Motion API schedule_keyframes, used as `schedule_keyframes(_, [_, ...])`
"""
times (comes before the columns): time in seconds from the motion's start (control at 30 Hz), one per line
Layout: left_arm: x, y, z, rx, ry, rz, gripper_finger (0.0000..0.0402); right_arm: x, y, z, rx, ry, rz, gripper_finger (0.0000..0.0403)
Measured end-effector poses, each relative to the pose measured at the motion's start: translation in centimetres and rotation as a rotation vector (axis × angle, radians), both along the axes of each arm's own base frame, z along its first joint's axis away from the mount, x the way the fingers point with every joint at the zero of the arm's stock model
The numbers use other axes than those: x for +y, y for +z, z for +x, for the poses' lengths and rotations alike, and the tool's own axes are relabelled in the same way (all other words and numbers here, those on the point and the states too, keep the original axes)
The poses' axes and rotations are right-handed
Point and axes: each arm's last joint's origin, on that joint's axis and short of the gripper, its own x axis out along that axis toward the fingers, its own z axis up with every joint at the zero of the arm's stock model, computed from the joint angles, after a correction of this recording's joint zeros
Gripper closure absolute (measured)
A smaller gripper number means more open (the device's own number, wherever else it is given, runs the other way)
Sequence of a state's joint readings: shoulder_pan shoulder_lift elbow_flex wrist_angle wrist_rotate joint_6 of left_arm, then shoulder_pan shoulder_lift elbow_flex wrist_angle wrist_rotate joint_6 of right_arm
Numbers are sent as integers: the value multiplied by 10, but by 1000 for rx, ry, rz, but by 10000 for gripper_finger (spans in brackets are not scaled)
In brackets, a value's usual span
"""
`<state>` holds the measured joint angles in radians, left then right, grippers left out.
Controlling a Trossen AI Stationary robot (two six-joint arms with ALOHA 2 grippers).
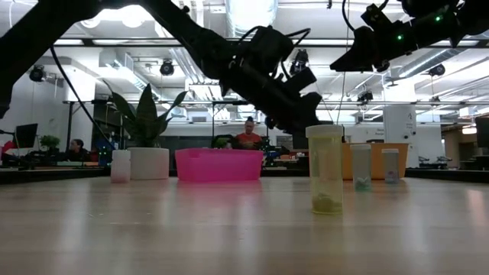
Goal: Pick and place medicine bottles into bin by pill shape (circle, oval)
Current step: Put the red tablet bottle into the pink bin
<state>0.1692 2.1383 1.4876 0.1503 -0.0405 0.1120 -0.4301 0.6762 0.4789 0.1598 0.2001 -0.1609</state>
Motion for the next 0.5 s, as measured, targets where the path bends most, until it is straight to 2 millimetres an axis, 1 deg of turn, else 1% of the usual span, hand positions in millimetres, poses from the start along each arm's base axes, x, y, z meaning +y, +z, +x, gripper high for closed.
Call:
schedule_keyframes(0.13, [2, -3, -2, 14, 77, 39, 225, 0, -1, 0, 10, 1, -4, 225])
schedule_keyframes(0.23, [4, -5, -3, 19, 83, 39, 190, 0, -1, 0, 12, 1, -5, 225])
schedule_keyframes(0.33, [6, -6, -4, 13, 55, 21, 176, 0, -1, 0, 13, 1, -4, 225])
schedule_keyframes(0.5, [5, -5, -3, -1, 36, 9, 174, 0, -1, 0, 12, 1, -4, 225])
